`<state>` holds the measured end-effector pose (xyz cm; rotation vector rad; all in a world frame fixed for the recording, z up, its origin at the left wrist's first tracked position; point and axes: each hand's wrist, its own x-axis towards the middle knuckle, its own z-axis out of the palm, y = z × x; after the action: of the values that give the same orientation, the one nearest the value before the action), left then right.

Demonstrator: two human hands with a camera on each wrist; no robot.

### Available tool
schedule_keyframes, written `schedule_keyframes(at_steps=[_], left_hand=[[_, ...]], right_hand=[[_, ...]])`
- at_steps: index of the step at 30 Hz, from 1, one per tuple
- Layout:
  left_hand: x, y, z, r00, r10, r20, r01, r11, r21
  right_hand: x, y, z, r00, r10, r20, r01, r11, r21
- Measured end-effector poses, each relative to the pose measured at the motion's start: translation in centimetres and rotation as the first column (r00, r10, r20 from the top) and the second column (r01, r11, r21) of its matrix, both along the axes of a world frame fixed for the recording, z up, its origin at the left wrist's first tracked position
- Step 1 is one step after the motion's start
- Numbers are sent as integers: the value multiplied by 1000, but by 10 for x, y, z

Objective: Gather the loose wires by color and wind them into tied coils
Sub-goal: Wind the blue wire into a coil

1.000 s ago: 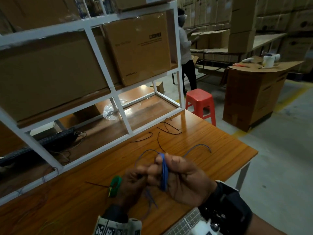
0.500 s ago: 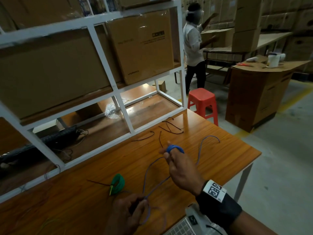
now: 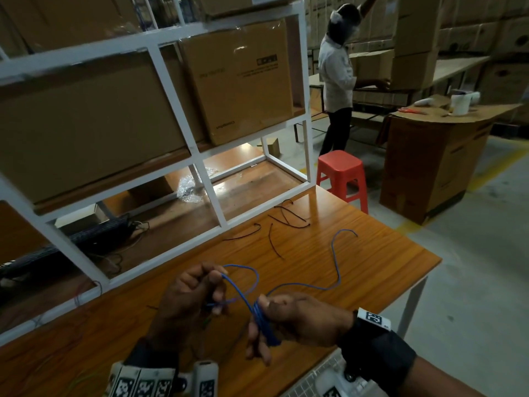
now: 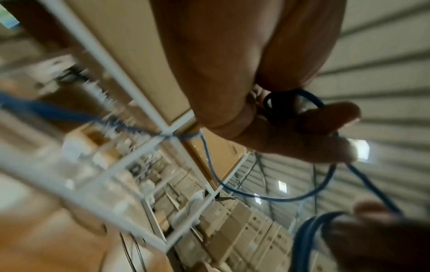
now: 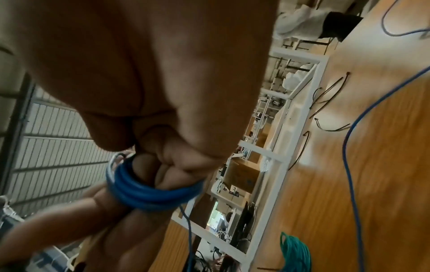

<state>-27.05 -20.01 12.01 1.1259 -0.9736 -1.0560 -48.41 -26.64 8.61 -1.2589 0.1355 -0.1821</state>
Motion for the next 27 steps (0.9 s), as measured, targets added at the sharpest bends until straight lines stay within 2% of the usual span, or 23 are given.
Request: schedule_keyframes(at_steps=[2, 4, 7, 9, 11, 13, 14, 15, 17, 19, 21, 24, 27], left_hand=[[6, -10, -2, 995, -51, -89, 49, 999, -19], [15, -17, -11, 990, -112, -80, 111, 994, -18], [28, -18, -16, 965, -241, -101, 244, 969, 25], [26, -20, -6, 959, -282, -10, 281, 951, 127], [18, -25, 6, 936, -270, 227, 229, 954, 191], [11, -33, 14, 857, -231, 461, 191, 973, 133], [6, -37, 16, 832, -201, 517, 183, 979, 85], [2, -40, 16, 837, -170, 520, 174, 984, 42], [-5, -46, 12, 892, -142, 428, 154, 988, 5], [-6, -52, 2, 943, -165, 289, 162, 986, 33], [-5, -51, -10, 949, -213, 234, 194, 976, 99], [-11, -43, -28, 898, -300, 322, 237, 946, 219], [-18, -30, -53, 897, -235, 375, 132, 951, 279]], right_hand=[[-3, -4, 2, 999, -35, -6, 34, 995, -90], [-7, -8, 7, 999, -30, -30, 24, 981, -191], [-15, -10, 14, 996, -25, -84, 5, 973, -231], [-19, -10, 14, 990, 5, -142, -38, 974, -225], [-21, -10, 9, 981, 49, -187, -85, 978, -190], [-20, -5, 6, 979, 114, -166, -136, 983, -125], [-20, -3, 5, 980, 141, -140, -152, 986, -70], [-19, 0, 6, 980, 172, -96, -171, 985, 10], [-17, 4, 9, 977, 202, 69, -212, 956, 202], [-15, 3, 14, 957, 138, 255, -215, 929, 302], [-12, -2, 20, 925, 14, 380, -162, 918, 362], [-10, -16, 37, 841, -187, 508, -87, 879, 468], [-18, -31, 57, 751, -435, 498, 104, 821, 561]])
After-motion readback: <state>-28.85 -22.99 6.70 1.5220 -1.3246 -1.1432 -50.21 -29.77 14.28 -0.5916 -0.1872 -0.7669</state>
